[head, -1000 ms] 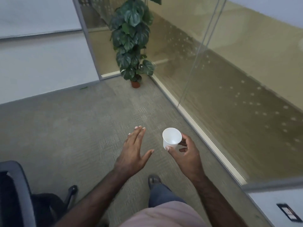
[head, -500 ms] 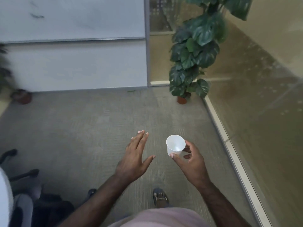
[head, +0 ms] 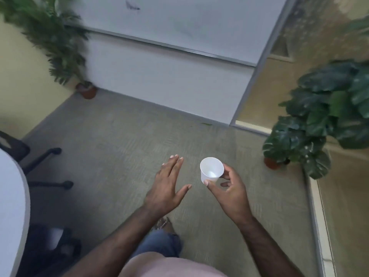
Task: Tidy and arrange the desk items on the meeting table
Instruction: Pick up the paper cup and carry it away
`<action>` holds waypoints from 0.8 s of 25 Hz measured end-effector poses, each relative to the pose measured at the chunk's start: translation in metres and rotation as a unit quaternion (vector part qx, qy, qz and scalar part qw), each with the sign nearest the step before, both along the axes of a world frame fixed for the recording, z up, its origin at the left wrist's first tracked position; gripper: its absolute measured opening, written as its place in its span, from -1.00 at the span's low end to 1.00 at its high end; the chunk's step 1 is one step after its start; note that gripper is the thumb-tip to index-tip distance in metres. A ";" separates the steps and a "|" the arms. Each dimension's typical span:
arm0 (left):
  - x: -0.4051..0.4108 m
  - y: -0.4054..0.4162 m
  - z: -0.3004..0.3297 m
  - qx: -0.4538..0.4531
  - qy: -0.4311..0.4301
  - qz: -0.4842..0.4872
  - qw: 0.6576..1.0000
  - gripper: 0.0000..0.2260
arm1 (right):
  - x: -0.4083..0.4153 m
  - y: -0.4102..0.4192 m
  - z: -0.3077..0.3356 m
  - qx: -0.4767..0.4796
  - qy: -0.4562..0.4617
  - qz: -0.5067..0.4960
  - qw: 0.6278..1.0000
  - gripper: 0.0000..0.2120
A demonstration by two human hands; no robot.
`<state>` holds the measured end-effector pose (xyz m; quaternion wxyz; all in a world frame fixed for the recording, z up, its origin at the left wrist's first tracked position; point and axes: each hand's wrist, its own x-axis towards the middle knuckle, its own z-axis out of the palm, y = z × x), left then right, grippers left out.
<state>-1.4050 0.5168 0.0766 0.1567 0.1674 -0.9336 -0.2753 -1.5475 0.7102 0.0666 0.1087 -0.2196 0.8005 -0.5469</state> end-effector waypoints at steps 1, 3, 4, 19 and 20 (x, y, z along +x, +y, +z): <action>-0.004 0.000 0.003 -0.010 0.003 0.000 1.000 -0.24 | 0.001 -0.003 0.005 0.004 -0.006 -0.007 1.000 -0.34; -0.022 -0.054 0.005 -0.001 0.002 0.024 1.000 -0.23 | -0.029 -0.065 0.010 0.009 -0.011 0.024 1.000 -0.34; -0.027 -0.074 0.005 -0.006 0.001 0.031 0.999 -0.23 | -0.038 -0.086 0.009 0.011 -0.004 0.034 0.999 -0.34; -0.060 -0.335 0.008 -0.039 -0.050 0.278 0.959 -0.20 | -0.139 -0.449 0.000 -0.013 -0.020 0.282 0.959 -0.33; -0.061 -0.359 0.009 -0.039 -0.055 0.303 0.951 -0.20 | -0.146 -0.486 -0.003 -0.013 -0.025 0.308 0.951 -0.33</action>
